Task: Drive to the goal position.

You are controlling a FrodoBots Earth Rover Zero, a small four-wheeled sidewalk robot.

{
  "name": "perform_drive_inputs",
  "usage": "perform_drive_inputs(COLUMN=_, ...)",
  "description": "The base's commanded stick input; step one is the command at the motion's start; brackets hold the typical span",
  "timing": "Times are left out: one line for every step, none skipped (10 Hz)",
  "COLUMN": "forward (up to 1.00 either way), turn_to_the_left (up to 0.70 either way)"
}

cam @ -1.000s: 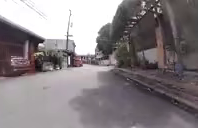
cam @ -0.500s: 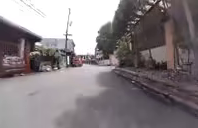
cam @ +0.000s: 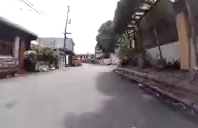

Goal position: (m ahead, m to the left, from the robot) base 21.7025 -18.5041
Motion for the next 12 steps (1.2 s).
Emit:
perform_drive_inputs(forward=1.00, turn_to_the_left=0.00)
perform_drive_inputs(forward=1.00, turn_to_the_left=0.00)
perform_drive_inputs(forward=1.00, turn_to_the_left=0.00)
perform_drive_inputs(forward=1.00, turn_to_the_left=0.00)
perform_drive_inputs(forward=1.00, turn_to_the_left=0.00)
perform_drive_inputs(forward=1.00, turn_to_the_left=0.00)
perform_drive_inputs(forward=1.00, turn_to_the_left=0.00)
perform_drive_inputs(forward=1.00, turn_to_the_left=0.00)
perform_drive_inputs(forward=1.00, turn_to_the_left=0.00)
perform_drive_inputs(forward=1.00, turn_to_the_left=0.00)
perform_drive_inputs(forward=1.00, turn_to_the_left=0.00)
perform_drive_inputs(forward=1.00, turn_to_the_left=0.00)
